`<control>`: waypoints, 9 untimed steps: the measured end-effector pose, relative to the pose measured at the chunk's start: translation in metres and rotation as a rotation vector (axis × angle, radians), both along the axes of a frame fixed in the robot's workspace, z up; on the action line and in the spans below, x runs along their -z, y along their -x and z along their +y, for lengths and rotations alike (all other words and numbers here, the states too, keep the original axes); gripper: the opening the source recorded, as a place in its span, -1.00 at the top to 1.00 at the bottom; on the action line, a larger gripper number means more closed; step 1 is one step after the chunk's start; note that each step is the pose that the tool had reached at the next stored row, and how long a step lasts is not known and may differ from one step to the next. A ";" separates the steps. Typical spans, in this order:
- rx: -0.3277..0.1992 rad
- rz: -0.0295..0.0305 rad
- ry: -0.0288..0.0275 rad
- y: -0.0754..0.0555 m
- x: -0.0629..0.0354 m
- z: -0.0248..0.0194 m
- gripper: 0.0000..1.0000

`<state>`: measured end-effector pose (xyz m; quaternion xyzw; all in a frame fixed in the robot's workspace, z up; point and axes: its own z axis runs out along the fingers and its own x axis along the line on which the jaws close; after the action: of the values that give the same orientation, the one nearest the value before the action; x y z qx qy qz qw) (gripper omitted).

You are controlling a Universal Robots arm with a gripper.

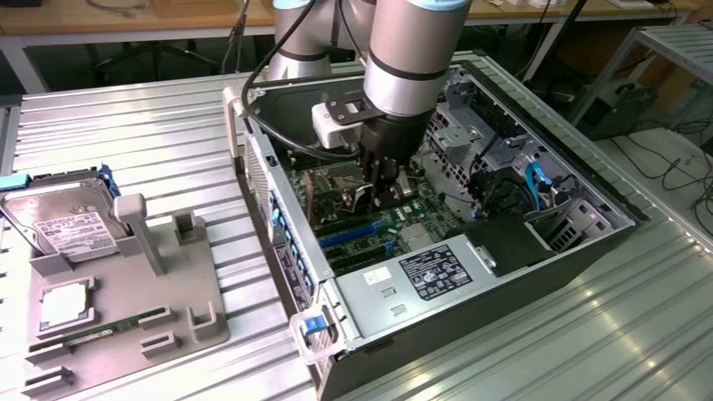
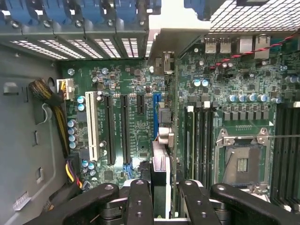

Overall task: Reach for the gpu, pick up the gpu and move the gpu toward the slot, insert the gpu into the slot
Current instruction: 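Insert the gpu into the slot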

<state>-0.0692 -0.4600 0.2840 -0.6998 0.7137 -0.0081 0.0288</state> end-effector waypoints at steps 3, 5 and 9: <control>0.000 -0.0013 0.0000 0.000 0.0027 0.0000 0.45; 0.000 -0.0029 0.0001 0.000 0.0063 -0.0012 0.45; 0.000 0.0043 0.0001 0.000 0.0099 -0.0025 0.45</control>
<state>-0.0693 -0.4626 0.2740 -0.6998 0.7138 -0.0066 0.0272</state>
